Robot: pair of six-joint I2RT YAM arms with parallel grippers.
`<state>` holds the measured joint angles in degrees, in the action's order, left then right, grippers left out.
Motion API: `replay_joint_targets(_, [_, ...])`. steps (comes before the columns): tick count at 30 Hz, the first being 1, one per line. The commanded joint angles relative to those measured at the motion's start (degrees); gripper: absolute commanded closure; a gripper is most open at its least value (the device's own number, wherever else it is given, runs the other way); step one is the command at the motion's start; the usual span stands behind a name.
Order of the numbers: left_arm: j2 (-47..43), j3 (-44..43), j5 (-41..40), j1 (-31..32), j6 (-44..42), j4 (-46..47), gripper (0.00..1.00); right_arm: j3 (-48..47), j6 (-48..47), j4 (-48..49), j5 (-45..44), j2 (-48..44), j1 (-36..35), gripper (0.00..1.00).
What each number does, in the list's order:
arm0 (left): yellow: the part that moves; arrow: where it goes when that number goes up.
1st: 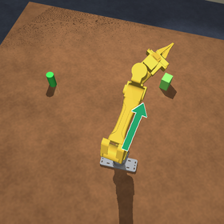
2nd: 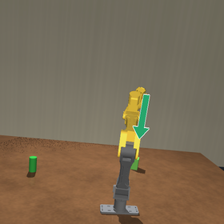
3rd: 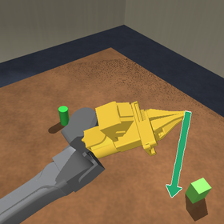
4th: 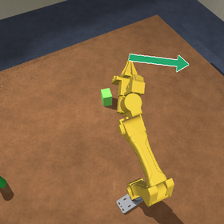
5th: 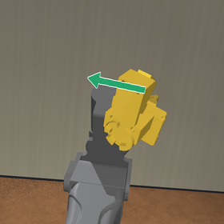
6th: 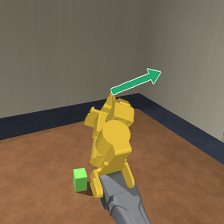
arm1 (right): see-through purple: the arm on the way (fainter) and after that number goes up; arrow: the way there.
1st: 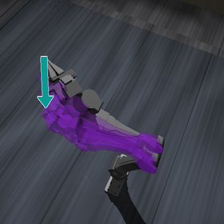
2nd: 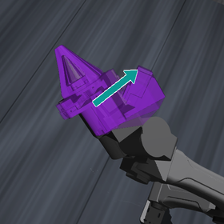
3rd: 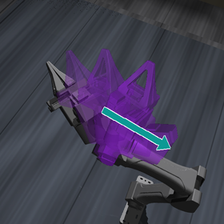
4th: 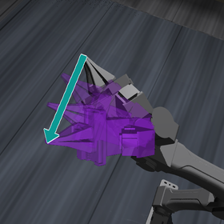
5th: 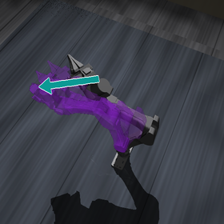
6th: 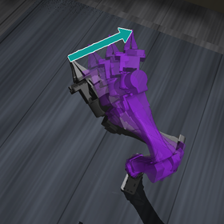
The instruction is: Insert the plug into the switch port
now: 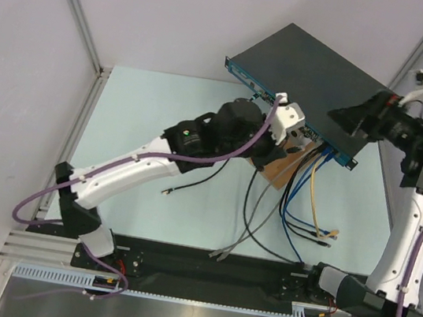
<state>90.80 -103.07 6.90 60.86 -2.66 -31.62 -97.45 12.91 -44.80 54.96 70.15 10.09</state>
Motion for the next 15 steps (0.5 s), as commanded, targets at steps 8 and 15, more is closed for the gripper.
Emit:
replay_joint_targets(8, [13.6,-16.4,-25.6,7.7,16.4,-2.7,1.00,6.9,5.0,-2.1,7.2,-2.7,27.3,0.00])
replay_joint_targets(15, [18.0,-21.0,-29.9,8.7,21.4,-2.9,1.00,15.0,5.5,-0.2,8.4,-2.8,31.0,0.00])
